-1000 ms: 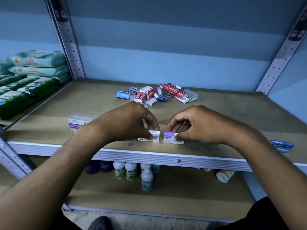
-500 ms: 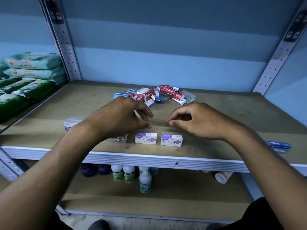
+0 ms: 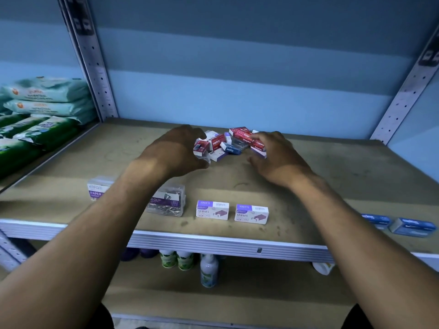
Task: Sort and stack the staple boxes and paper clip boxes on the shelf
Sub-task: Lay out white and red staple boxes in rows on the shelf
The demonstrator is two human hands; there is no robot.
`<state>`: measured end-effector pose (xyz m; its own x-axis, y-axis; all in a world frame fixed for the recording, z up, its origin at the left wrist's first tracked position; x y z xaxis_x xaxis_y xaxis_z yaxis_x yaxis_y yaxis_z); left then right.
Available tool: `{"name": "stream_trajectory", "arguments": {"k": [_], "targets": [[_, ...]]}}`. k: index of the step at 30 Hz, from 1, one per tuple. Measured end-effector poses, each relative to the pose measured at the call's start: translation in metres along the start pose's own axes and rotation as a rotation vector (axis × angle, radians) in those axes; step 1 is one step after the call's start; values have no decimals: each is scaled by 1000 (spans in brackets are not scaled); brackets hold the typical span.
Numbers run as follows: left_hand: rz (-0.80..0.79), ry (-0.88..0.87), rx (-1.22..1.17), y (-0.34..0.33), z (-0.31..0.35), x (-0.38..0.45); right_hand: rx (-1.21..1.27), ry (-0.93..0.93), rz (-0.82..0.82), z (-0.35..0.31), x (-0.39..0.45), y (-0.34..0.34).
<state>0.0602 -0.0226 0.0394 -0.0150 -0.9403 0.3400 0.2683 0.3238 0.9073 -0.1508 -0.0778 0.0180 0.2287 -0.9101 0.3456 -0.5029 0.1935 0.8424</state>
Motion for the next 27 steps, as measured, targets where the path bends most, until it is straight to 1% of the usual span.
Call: {"name": "stream_trajectory", "arguments": {"k": [3,6,8,10,13,19,23,27], "targets": [[-38,5,9,-9,-5,11,-78,-10,6,11,11,-10],[-101,-23,27,-16,-7,14,-161,-20,-44,21,15,-24],[-136,-32,51,-18,-8,14,-171,-26,-66,24,16,-28],[-142,-15,31,-19,-9,13,-176,-24,-30,24,17,-25],[-94,28,-41,-15,-9,14,-167,-30,49,19,15,-16],[-5,76,-33,-10,-7,16,-146,-23,147,16,11,-7],[27,74,-36,-8,-6,17,-151,-20,175,15,10,-3],[72,50,-18,-4,-3,19,-58,-6,187,16,12,-4]]}}
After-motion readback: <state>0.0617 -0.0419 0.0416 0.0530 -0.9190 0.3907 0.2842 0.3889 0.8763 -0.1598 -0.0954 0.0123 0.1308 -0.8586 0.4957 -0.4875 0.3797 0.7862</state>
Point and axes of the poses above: each hand's wrist, its own x-axis towards the middle knuckle, its own y-axis out of the back of the hand, z = x × y, the point moved 7 cm from there along x, towards the middle knuckle, and after that the axes turned 7 degrees about z, right-handed, at the moved point
